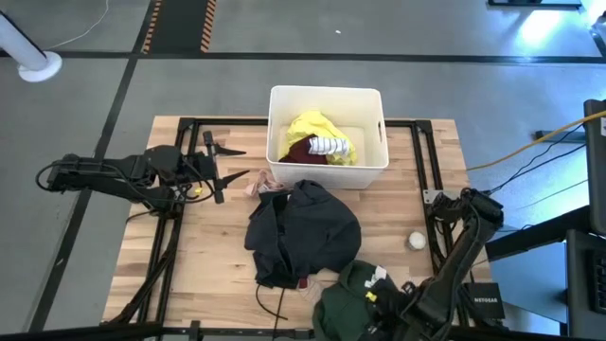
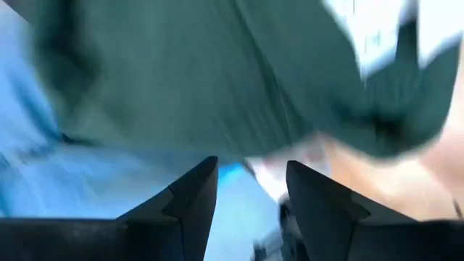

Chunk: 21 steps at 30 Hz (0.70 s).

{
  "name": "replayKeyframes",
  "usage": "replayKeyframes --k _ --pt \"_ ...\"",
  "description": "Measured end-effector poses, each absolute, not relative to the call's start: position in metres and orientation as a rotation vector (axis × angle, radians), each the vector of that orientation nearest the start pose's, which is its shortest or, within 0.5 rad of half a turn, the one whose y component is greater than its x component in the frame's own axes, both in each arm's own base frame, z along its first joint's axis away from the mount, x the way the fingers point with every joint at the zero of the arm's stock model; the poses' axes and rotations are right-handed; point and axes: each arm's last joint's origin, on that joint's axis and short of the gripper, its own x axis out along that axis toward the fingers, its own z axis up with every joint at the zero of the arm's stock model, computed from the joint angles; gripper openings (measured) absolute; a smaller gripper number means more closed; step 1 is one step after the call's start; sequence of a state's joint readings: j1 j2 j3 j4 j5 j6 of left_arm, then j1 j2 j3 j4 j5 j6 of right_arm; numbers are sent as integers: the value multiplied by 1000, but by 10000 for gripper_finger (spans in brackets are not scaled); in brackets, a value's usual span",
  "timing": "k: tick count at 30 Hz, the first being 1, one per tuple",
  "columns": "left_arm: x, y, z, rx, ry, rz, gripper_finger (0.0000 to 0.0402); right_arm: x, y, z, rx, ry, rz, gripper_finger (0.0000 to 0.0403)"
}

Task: Sort clothes
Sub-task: Put the right dark pink and white sock into the white bin

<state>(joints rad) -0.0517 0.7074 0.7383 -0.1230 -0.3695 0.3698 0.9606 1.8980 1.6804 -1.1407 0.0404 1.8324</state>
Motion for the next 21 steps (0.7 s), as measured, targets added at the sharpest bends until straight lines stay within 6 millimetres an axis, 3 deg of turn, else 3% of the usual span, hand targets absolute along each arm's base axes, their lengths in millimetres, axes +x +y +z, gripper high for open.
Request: replayKeyframes --k 4,9,14,21 --pt "157 2 334 384 148 297 219 209 312 252 851 1473 -523 181" --pt "157 2 334 385 149 297 219 205 319 242 864 1465 -475 181" --pt "157 2 334 383 150 296 219 207 326 224 893 1443 -425 181" --pt "157 2 334 383 150 297 219 212 334 192 789 1483 -433 181"
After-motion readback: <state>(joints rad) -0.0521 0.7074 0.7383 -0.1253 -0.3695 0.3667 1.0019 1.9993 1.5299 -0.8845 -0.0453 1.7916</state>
